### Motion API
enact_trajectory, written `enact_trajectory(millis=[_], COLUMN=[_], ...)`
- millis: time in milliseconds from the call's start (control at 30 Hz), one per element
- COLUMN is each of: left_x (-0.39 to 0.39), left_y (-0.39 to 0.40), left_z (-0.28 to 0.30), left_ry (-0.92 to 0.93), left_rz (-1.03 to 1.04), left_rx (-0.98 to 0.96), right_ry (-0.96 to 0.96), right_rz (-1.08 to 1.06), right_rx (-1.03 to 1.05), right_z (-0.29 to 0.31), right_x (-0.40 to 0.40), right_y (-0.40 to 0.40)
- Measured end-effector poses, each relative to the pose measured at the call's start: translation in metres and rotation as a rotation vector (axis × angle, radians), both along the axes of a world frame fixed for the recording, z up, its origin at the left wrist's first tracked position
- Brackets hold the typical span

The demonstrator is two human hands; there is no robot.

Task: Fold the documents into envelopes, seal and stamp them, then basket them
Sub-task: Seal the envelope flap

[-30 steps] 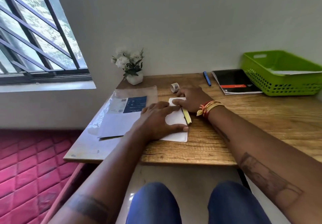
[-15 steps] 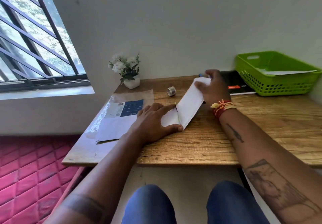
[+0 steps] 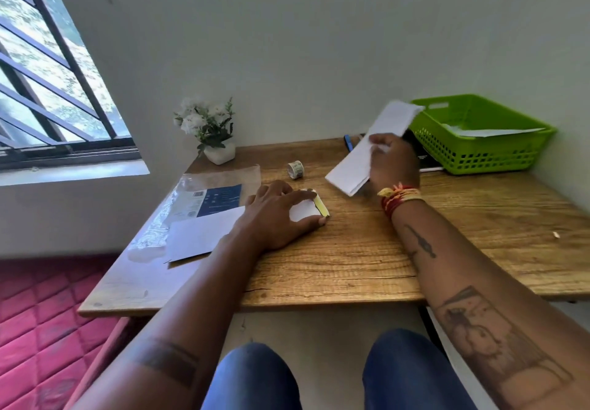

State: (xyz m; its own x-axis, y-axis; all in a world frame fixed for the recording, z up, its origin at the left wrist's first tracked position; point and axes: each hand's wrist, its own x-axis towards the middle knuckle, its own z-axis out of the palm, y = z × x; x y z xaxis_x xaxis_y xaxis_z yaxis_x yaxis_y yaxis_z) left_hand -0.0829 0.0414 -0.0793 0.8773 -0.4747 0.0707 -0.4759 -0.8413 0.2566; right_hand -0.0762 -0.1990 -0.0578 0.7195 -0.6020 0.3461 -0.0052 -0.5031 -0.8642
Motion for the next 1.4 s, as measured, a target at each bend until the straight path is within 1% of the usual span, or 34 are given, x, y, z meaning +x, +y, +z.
enact_trajectory(millis=[67, 167, 233, 300, 333, 400, 533, 633, 867, 967, 1100, 1333, 1400], left_x=[0.0, 0.0, 0.0, 0.0, 0.0, -0.001, -0.003, -0.002, 0.01, 0.018, 0.021, 0.016, 0.014], left_y=[0.0, -0.001, -0.001, -0.002, -0.002, -0.002, 0.0, -0.001, -0.003, -0.007, -0.007, -0.003, -0.003], left_z=[-0.002, -0.001, -0.001, 0.0, 0.0, -0.001, -0.001, 0.0, 0.006, 0.013, 0.005, -0.001, 0.001], left_ry=[-0.004, -0.003, 0.003, 0.001, -0.003, -0.019, -0.027, -0.019, 0.092, 0.113, 0.041, -0.024, -0.03], left_rz=[-0.005, -0.002, -0.006, -0.007, -0.005, -0.003, -0.01, -0.034, -0.079, -0.111, -0.132, -0.173, -0.179], left_rx=[-0.005, 0.006, 0.009, 0.009, 0.009, -0.006, -0.033, 0.001, 0.021, 0.014, -0.063, -0.043, -0.089], right_ry=[-0.034, -0.039, -0.004, 0.027, 0.036, 0.054, 0.065, 0.047, 0.04, 0.053, 0.039, 0.051, 0.058], right_rz=[-0.071, 0.016, 0.126, 0.208, 0.224, 0.217, 0.173, 0.135, 0.119, 0.125, 0.132, 0.127, 0.125], right_rx=[0.092, 0.201, 0.161, 0.029, -0.021, -0.057, -0.047, -0.022, 0.0, -0.001, -0.001, 0.051, 0.056], right_z=[0.001, -0.001, -0.003, -0.006, -0.007, -0.008, -0.007, -0.006, -0.006, -0.007, -0.006, -0.006, -0.006], right_x=[0.001, 0.001, -0.001, -0.001, -0.001, -0.001, -0.005, -0.007, -0.006, -0.004, -0.005, 0.0, 0.001], right_y=[-0.012, -0.009, 0.004, 0.016, 0.021, 0.024, 0.02, 0.018, 0.02, 0.021, 0.02, 0.018, 0.017])
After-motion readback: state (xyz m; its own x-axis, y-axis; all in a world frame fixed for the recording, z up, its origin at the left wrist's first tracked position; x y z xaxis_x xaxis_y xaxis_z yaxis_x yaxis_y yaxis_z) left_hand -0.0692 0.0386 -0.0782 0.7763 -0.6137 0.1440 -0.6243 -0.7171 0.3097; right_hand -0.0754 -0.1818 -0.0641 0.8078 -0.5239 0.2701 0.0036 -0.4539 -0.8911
